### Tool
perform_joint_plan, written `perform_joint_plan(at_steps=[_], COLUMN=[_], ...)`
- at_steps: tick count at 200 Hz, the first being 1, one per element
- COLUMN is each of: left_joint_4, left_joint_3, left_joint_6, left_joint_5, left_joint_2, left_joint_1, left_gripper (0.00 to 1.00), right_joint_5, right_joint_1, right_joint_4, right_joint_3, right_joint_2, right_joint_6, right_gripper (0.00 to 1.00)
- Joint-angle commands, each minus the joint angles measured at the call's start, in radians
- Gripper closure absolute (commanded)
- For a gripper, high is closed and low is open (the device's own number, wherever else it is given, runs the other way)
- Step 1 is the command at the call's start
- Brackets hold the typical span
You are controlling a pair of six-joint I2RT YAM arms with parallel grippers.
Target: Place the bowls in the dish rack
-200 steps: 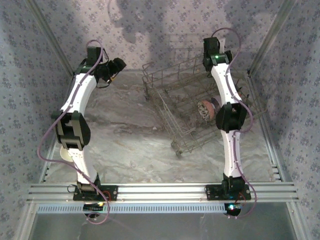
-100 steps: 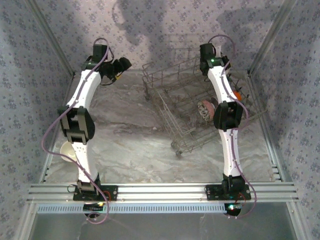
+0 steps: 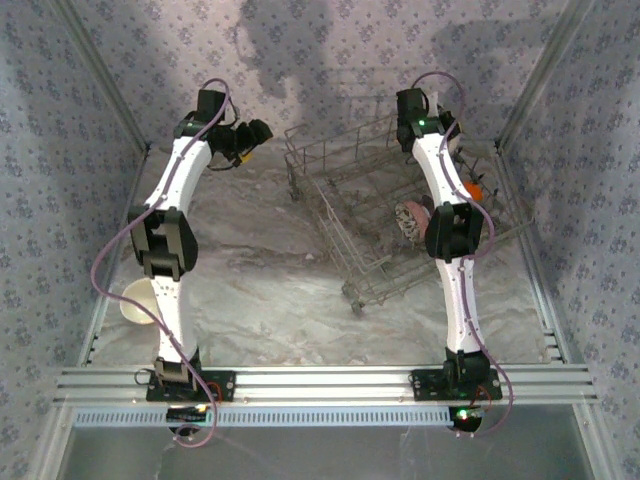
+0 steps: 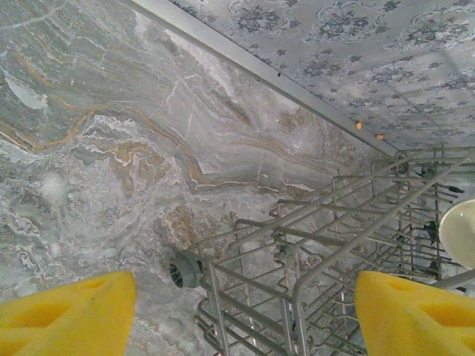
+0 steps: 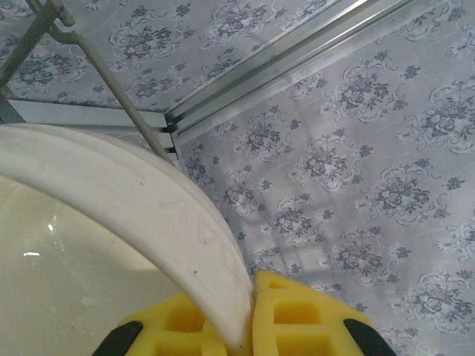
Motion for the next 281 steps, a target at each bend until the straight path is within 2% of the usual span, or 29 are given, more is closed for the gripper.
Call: perform_joint_plan(at_steps=[1,141,195,281], left_joint_4=[-0.028,-0.051,-0.040,-0.022], left_joint_3=[0.041,0.047,0.023,-0.025], left_joint_6=[0.028,0.061,0.069,0.077], left_joint_5=[0.027,0.037,0.042,0.044], left_joint_2=[0.018,0.036,0.028,0.008], left_joint_1=[-0.007,-0.009,-0.008,-0.007], left_gripper=[0.23,0.23,0.23,0.23], right_joint_5=[0.057,0.057,0.075,0.040], right_joint_1=[0.014,0.039,0.040,0.066], right_joint_4=[0.046,0.129,0.124,0.133], right_joint_3=[0.030,-0.065,-0.062,-0.102], right_joint_2=[0.020,0.016,0.014,0.001], right_joint_6=[-0.027,-0.145,-0.149,-0.180], right_gripper=[1.00,1.00,1.00,1.00])
